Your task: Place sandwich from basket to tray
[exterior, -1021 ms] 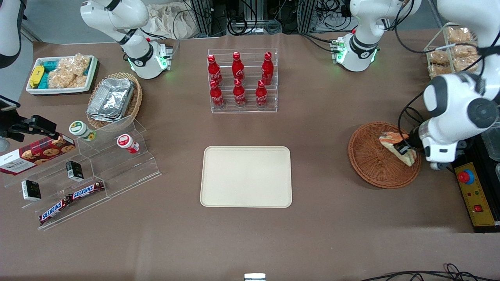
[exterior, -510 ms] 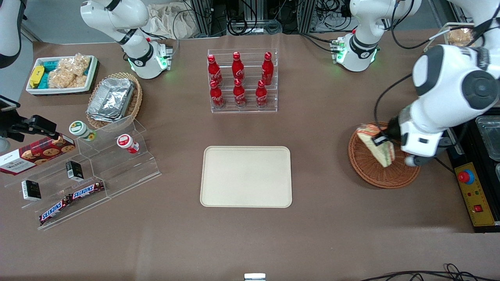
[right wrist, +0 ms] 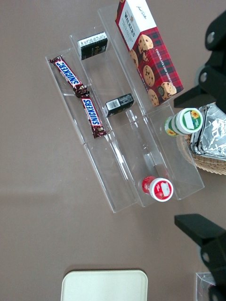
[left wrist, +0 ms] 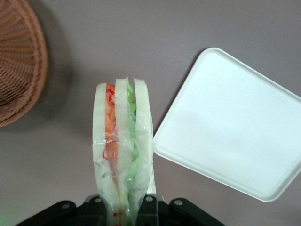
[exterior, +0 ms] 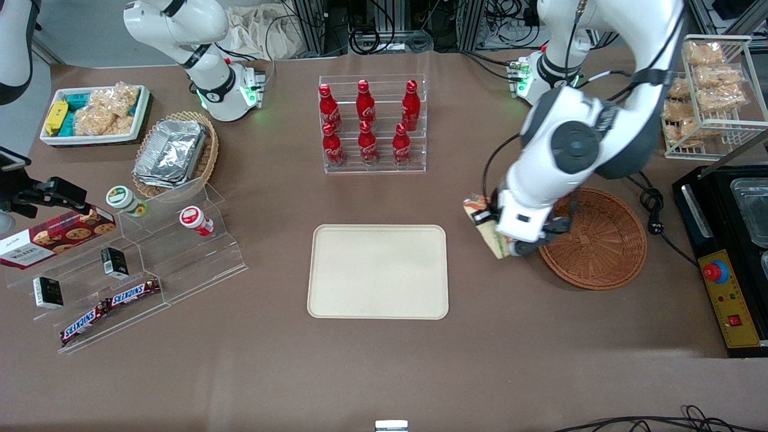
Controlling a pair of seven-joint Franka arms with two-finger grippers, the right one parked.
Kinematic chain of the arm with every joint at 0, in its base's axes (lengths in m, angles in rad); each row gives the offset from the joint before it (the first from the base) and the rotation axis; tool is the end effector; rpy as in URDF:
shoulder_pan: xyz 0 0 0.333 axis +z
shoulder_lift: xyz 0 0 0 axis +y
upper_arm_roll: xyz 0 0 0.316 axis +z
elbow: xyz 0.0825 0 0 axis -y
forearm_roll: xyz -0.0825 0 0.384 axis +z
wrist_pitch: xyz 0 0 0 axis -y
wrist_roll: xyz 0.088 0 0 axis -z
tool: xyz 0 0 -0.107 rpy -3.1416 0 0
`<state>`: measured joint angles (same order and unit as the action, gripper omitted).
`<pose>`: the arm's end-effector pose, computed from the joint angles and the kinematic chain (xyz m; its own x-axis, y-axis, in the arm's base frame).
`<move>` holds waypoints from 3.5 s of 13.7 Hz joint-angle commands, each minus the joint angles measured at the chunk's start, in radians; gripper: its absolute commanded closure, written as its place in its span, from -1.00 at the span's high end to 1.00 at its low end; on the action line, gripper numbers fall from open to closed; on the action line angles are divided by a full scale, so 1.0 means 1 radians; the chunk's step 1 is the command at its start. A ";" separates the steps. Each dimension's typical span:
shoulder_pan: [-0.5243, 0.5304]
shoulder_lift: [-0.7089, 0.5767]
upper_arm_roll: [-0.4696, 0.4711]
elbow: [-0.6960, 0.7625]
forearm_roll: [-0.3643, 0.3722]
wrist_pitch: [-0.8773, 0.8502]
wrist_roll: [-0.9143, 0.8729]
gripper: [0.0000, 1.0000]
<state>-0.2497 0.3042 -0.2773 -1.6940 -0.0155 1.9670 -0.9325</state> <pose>0.5608 -0.3099 0.4228 0.9090 0.4071 -0.0895 0.4118 -0.9104 0.0406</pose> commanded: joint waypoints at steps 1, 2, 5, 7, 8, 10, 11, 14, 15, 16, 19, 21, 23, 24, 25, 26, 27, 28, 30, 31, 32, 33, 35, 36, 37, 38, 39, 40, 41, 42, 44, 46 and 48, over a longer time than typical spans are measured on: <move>-0.110 0.152 0.007 0.132 0.069 0.050 -0.023 -1.00; -0.146 0.192 0.009 0.160 0.086 0.061 -0.023 -1.00; -0.160 0.262 0.007 0.188 0.144 0.157 -0.011 -1.00; -0.177 0.291 0.007 0.185 0.160 0.214 0.016 -1.00; -0.177 0.308 0.007 0.185 0.176 0.239 0.038 -1.00; -0.178 0.334 0.007 0.178 0.181 0.297 0.078 -1.00; -0.178 0.352 0.009 0.177 0.183 0.311 0.111 -1.00; -0.177 0.378 0.009 0.140 0.200 0.369 0.168 -1.00; -0.174 0.377 0.009 0.120 0.203 0.375 0.187 -1.00; -0.171 0.378 0.010 0.108 0.203 0.380 0.213 -1.00; -0.155 0.377 0.015 0.058 0.207 0.432 0.308 -1.00; -0.143 0.375 0.015 0.033 0.207 0.457 0.337 -0.65; -0.145 0.380 0.015 0.037 0.207 0.460 0.342 0.17; -0.145 0.377 0.015 0.039 0.207 0.460 0.334 0.26; -0.145 0.369 0.015 0.040 0.200 0.457 0.322 0.58; -0.145 0.356 0.015 0.042 0.194 0.449 0.285 0.99; -0.143 0.324 0.015 0.040 0.192 0.444 0.240 0.99; -0.142 0.291 0.015 0.040 0.190 0.425 0.206 0.99; -0.111 0.207 0.013 0.050 0.187 0.336 0.190 0.99; -0.102 0.166 0.013 0.065 0.184 0.264 0.192 0.99; -0.080 0.130 0.013 0.086 0.178 0.178 0.202 0.99; -0.044 0.106 0.010 0.109 0.163 0.103 0.219 0.99; -0.011 0.053 0.012 0.151 0.123 -0.021 0.294 0.99; 0.015 0.032 0.013 0.172 0.102 -0.075 0.326 0.99; 0.050 0.003 0.012 0.184 0.091 -0.139 0.352 0.99; 0.081 -0.032 0.012 0.188 0.082 -0.204 0.392 0.99; 0.125 -0.069 0.009 0.186 0.065 -0.256 0.441 0.99; 0.153 -0.114 0.007 0.182 0.045 -0.310 0.478 0.99; 0.170 -0.144 0.009 0.180 0.039 -0.359 0.506 0.99; 0.202 -0.178 0.009 0.180 0.037 -0.411 0.547 0.99; 0.265 -0.244 0.009 0.180 0.011 -0.479 0.622 0.99; 0.290 -0.292 0.020 0.177 0.009 -0.523 0.649 0.99; 0.290 -0.306 0.079 0.189 0.009 -0.528 0.720 0.99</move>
<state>0.0307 0.0223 -0.2319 -1.4944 0.0097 1.4480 -0.2731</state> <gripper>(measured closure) 0.004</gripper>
